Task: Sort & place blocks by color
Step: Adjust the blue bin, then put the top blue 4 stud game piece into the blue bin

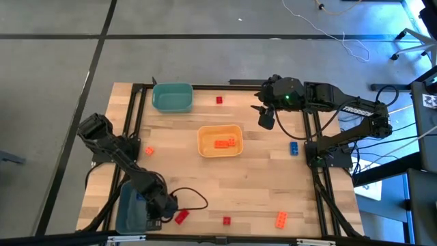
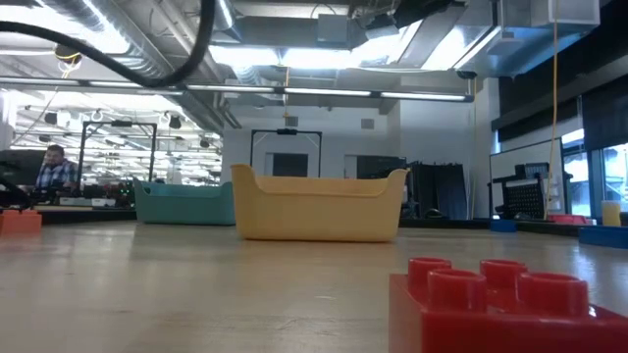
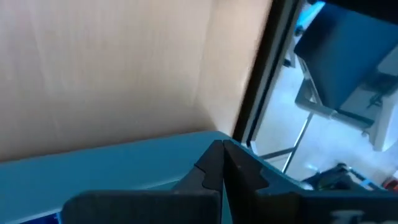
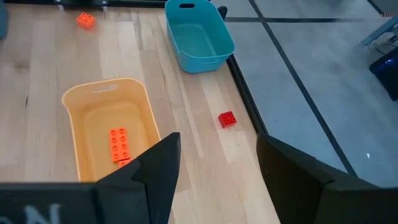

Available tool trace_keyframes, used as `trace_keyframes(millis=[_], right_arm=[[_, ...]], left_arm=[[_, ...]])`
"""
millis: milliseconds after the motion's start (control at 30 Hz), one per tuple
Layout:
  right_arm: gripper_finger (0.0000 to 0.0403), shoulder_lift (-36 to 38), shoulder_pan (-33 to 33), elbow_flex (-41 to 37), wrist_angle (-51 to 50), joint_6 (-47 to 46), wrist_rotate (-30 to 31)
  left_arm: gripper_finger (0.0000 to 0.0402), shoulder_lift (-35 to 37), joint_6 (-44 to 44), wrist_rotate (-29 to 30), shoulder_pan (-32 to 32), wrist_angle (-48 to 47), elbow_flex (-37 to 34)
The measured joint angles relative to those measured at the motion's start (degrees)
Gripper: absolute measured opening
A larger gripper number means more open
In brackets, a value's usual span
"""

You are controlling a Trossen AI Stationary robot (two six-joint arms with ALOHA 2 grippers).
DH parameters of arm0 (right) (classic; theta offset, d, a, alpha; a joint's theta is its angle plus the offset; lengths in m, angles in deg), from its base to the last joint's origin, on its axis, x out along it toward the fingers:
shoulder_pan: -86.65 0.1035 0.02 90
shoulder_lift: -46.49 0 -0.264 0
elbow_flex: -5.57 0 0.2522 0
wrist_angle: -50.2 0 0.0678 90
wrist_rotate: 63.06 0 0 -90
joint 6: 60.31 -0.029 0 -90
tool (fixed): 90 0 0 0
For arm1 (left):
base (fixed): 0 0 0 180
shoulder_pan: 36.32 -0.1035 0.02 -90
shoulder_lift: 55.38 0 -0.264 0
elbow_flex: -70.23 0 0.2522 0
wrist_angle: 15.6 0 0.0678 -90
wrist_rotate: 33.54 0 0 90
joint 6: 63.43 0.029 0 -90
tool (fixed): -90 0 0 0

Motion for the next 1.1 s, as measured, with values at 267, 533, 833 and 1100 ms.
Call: trace_keyframes(millis=[267,533,833,1100], right_arm=[[0.0213,0.0,0.0,0.0,0.0,-0.1,-0.1],[0.0213,0.0,0.0,0.0,-3.1,-3.0,0.0],[0.0213,0.2,-2.8,0.0,-10.1,-24.2,5.5],[0.0213,0.2,-10.8,0.1,-18.9,-44.2,6.8]], left_arm=[[0.0000,8.1,-5.2,12.1,-1.3,-1.0,0.0],[0.0000,21.1,-10.5,28.2,-5.2,-12.8,0.1],[0.0000,29.2,-11.6,34.5,-13.7,-23.8,0.1],[0.0000,29.8,-6.4,36.1,-23.9,-26.6,0.1]])
